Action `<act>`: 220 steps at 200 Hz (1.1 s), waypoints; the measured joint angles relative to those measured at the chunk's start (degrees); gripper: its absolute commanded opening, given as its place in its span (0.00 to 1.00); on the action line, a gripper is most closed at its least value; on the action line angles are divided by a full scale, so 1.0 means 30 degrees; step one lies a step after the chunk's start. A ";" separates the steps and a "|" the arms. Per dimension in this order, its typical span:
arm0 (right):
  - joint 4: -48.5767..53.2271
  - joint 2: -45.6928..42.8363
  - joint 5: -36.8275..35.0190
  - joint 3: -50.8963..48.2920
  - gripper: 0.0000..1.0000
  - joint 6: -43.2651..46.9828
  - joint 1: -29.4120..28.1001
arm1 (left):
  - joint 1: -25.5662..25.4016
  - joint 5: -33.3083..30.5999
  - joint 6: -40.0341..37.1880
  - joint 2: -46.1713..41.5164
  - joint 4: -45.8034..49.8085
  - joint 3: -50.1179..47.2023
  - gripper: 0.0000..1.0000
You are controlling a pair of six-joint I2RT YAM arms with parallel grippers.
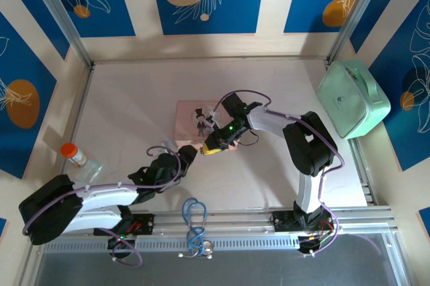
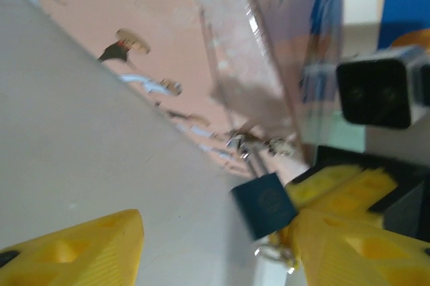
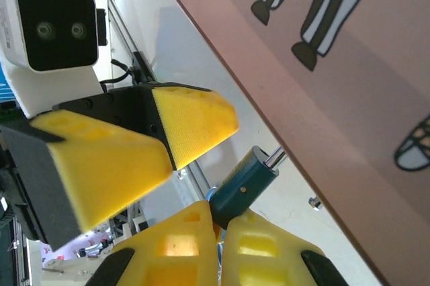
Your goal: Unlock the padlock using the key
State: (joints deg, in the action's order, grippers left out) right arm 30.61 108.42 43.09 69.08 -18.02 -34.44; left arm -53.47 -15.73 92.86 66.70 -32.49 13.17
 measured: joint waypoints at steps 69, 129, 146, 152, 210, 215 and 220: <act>-0.1297 -0.0342 0.0219 -0.0583 0.00 -0.0889 0.0000 | -0.2186 -0.3512 0.5187 0.5013 -0.6062 0.0000 0.51; -0.1909 -0.0430 0.0714 -0.0816 0.00 -0.1005 -0.0131 | -0.2361 -0.5326 0.7002 1.1504 -1.3763 0.0109 0.39; -0.1996 -0.0437 0.0787 -0.0852 0.00 -0.1013 -0.0182 | -0.2382 -0.5370 0.7118 1.2036 -1.4171 0.0131 0.38; -0.2033 -0.0466 0.0794 -0.0896 0.00 -0.1027 -0.0182 | -0.2382 -0.5399 0.7111 1.2043 -1.4287 0.0131 0.38; -0.1064 -0.3534 -0.3759 -0.3147 0.45 -0.2710 -0.0364 | -0.2178 -0.4218 0.6069 0.8888 -1.3114 -0.1231 0.49; -0.0809 -0.4262 -0.4881 -0.3373 0.45 -0.3118 -0.0503 | -0.2178 -0.3971 0.5785 0.8160 -1.2473 -0.1392 0.49; -0.0634 -0.4962 -0.5916 -0.3585 0.45 -0.3577 -0.0619 | -0.2178 -0.3789 0.5472 0.7322 -1.1759 -0.1515 0.49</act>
State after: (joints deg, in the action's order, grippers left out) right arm 28.71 93.54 25.34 58.33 -28.75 -36.29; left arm -60.01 -27.09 109.27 88.66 -67.77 8.62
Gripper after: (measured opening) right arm 0.447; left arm 0.484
